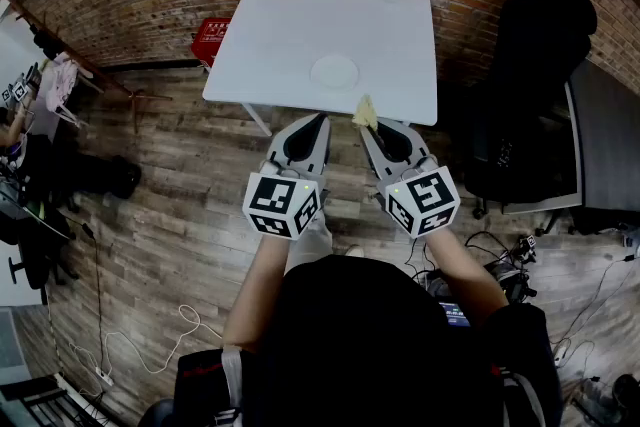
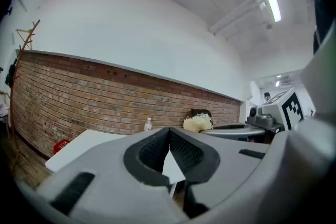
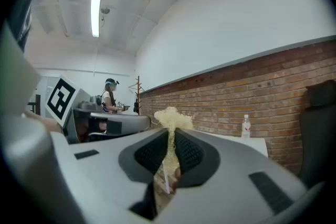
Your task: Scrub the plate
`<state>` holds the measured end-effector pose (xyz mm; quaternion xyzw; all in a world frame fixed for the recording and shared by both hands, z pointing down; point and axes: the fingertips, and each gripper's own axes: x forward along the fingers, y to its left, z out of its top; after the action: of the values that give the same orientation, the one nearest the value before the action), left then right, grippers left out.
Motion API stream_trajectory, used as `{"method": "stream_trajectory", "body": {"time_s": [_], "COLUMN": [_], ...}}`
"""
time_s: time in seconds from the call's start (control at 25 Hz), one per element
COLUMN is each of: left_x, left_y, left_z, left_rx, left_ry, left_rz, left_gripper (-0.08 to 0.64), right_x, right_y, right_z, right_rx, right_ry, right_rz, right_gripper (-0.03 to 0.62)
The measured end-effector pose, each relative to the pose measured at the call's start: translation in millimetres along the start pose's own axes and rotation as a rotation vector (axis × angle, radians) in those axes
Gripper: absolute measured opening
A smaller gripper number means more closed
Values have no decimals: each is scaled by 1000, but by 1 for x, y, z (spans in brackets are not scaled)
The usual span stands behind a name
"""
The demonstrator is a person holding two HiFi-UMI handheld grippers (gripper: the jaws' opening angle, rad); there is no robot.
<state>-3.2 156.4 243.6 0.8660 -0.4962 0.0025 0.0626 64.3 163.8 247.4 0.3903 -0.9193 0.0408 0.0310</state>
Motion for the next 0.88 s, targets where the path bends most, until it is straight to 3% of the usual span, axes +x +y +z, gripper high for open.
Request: {"method": "stream_trajectory", "body": {"time_s": [0.2,0.88], "left_x": [-1,18], "left_y": [2,29], "left_z": [2,-2], "left_rx": [-3,-30], "left_ry": [0,9], "left_rz": [1,-2], "left_gripper": [20,20], "right_x": [1,30], "right_y": [-1,-15], "right_z": [2,-3], "right_rx": [37,3], "right_ry": [-9,34], "right_rz": [-4,-17], "right_gripper": [43,43]}}
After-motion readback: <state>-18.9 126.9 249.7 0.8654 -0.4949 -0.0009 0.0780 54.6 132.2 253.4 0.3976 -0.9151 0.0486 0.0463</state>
